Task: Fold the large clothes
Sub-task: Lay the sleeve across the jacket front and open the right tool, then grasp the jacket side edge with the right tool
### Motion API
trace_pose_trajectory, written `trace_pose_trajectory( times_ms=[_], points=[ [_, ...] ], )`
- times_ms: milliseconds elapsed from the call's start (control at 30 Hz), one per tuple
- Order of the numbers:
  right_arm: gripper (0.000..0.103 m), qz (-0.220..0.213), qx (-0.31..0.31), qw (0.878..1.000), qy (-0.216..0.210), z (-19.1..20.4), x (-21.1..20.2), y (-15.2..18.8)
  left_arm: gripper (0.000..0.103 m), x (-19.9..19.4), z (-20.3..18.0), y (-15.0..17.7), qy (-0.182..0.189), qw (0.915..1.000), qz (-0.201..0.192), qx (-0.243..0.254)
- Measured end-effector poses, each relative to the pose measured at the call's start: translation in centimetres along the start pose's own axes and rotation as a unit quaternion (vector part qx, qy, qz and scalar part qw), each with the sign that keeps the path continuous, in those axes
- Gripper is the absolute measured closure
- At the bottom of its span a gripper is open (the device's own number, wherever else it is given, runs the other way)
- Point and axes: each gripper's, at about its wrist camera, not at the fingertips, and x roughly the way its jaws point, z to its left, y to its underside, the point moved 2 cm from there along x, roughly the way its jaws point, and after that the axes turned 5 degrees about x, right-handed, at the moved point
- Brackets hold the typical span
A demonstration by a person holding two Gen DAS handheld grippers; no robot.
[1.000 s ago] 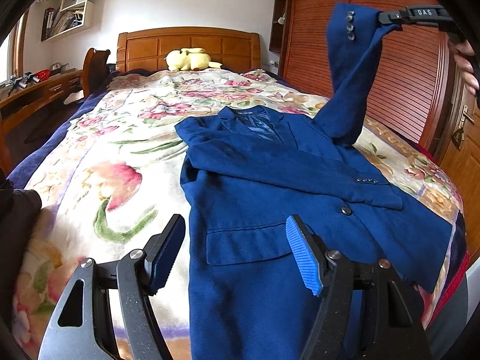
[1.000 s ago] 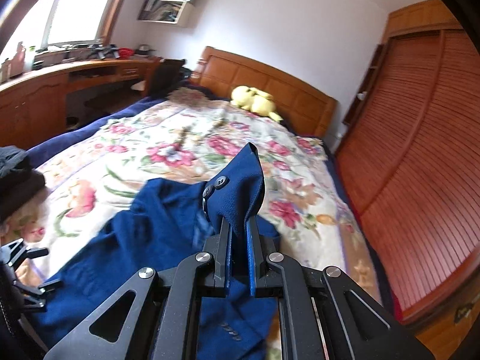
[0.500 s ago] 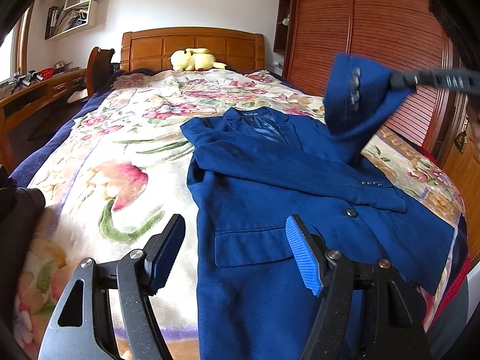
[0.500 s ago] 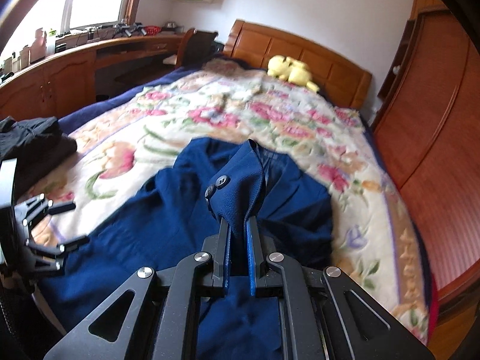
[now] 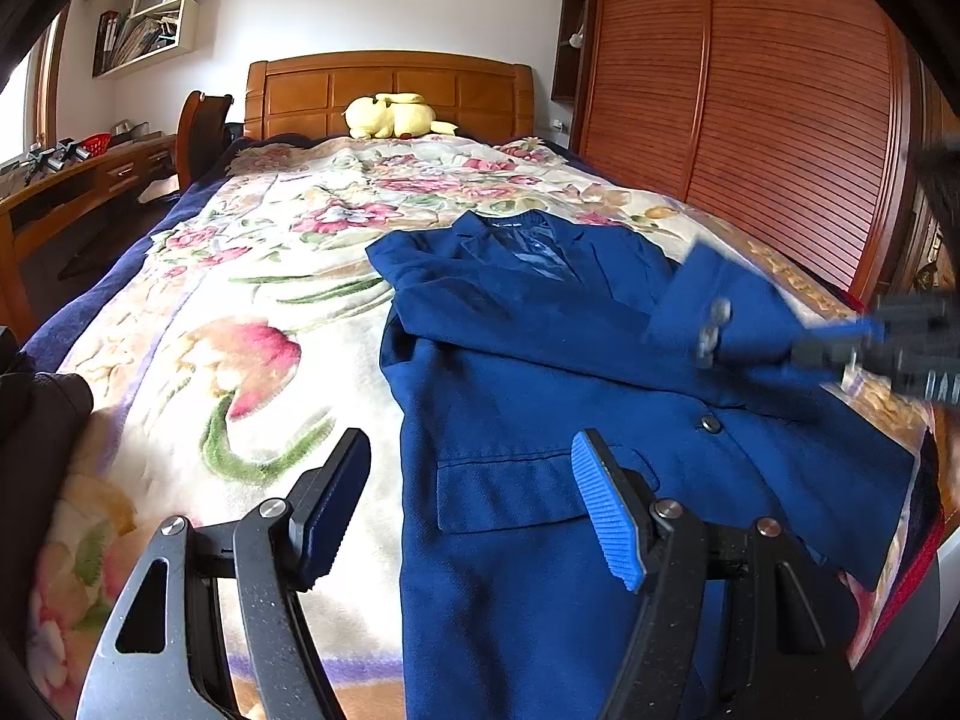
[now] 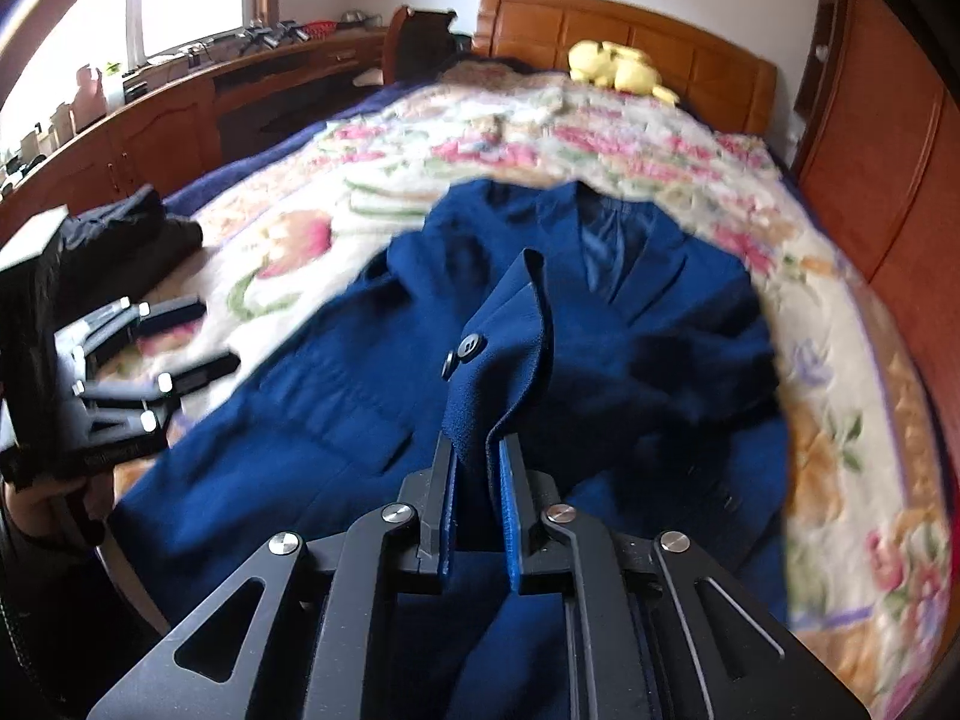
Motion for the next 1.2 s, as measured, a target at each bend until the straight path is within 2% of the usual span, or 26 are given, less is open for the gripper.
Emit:
trace_pose_trajectory(
  times_ms=[33, 100, 200, 267, 400, 567, 700, 1000, 1133, 1167, 1200],
  points=[
    [0.085, 0.008, 0.005, 1.0, 0.0, 0.1, 0.5, 0.4, 0.032, 0.0, 0.0, 0.0, 0.0, 1.0, 0.0, 0.0],
    [0.072, 0.021, 0.01, 1.0, -0.006, 0.2, 1.2, 1.2, 0.032, 0.1, 0.1, 0.0, 0.0, 1.0, 0.001, -0.002],
    [0.058, 0.034, 0.01, 0.999, -0.01, 0.7, 2.2, 1.6, 0.032, 0.1, 0.4, 0.2, -0.001, 1.0, 0.001, -0.003],
    [0.056, 0.032, 0.007, 0.999, -0.01, 0.8, 2.1, 1.6, 0.032, 0.0, 0.5, 0.3, -0.001, 1.0, 0.002, -0.004],
    [0.056, 0.017, -0.001, 1.0, -0.01, 0.8, 1.6, 0.6, 0.032, 0.0, 0.9, 0.3, -0.004, 1.0, 0.002, -0.007],
    [0.056, 0.006, -0.009, 1.0, 0.001, 0.6, 2.6, -2.3, 0.032, -0.4, 1.9, 0.3, -0.009, 0.9998, -0.001, -0.017],
    [0.056, 0.02, -0.007, 1.0, -0.01, 1.9, 6.0, -3.8, 0.033, -0.8, 3.2, 0.4, -0.016, 0.9995, -0.002, -0.028],
    [0.056, 0.067, 0.012, 0.995, -0.075, 5.8, 13.9, -4.6, 0.033, -1.6, 5.8, 0.9, -0.035, 0.9982, -0.003, -0.048],
    [0.056, 0.09, 0.006, 0.993, -0.074, 6.3, 16.3, -4.8, 0.032, -1.7, 6.1, 0.9, -0.038, 0.9981, -0.003, -0.049],
    [0.057, 0.094, 0.006, 0.993, -0.069, 6.4, 16.7, -4.8, 0.032, -1.7, 6.1, 1.0, -0.038, 0.9981, -0.003, -0.048],
    [0.071, 0.095, 0.004, 0.993, -0.064, 6.3, 17.0, -4.8, 0.032, -1.7, 6.1, 1.0, -0.039, 0.9981, -0.003, -0.047]
  ],
)
